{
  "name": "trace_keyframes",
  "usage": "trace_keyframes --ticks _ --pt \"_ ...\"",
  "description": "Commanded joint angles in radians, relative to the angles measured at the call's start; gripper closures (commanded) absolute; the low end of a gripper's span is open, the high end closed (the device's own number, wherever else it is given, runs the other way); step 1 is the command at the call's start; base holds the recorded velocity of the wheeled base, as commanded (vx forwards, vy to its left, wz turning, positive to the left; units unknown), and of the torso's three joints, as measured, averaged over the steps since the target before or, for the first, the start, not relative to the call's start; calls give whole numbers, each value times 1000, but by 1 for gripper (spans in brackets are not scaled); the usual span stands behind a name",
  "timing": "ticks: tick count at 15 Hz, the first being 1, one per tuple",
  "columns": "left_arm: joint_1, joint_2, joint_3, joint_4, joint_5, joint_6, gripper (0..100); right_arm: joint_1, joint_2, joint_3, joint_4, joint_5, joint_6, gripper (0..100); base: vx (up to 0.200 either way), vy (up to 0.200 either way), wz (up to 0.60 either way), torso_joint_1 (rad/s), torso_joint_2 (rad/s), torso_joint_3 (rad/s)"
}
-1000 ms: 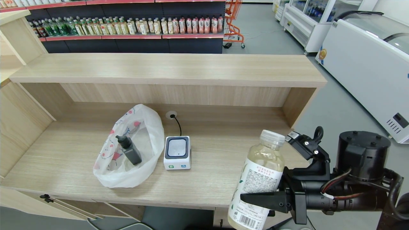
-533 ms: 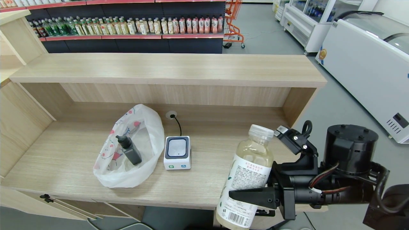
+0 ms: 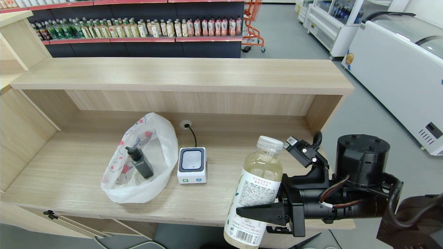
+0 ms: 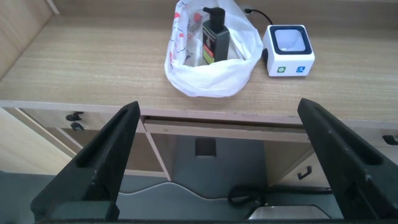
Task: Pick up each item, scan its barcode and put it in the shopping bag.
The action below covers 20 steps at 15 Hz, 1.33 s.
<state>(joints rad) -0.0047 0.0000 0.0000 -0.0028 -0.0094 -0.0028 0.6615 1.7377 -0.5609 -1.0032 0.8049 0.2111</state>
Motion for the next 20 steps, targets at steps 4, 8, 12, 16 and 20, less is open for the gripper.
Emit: trace_keyframes --ticks 4,8,12,16,20 --pt "0 2 0 0 0 0 0 0 8 -4 0 0 1 100 0 0 0 0 0 0" --pt "0 0 0 0 0 0 0 0 11 -5 -2 0 1 100 0 0 0 0 0 0" --pt "0 2 0 0 0 0 0 0 14 -5 -2 2 1 100 0 0 0 0 0 0" --pt "0 0 0 0 0 0 0 0 14 -4 -2 4 1 100 0 0 0 0 0 0" --pt "0 0 0 0 0 0 0 0 16 -4 -3 4 1 100 0 0 0 0 0 0"
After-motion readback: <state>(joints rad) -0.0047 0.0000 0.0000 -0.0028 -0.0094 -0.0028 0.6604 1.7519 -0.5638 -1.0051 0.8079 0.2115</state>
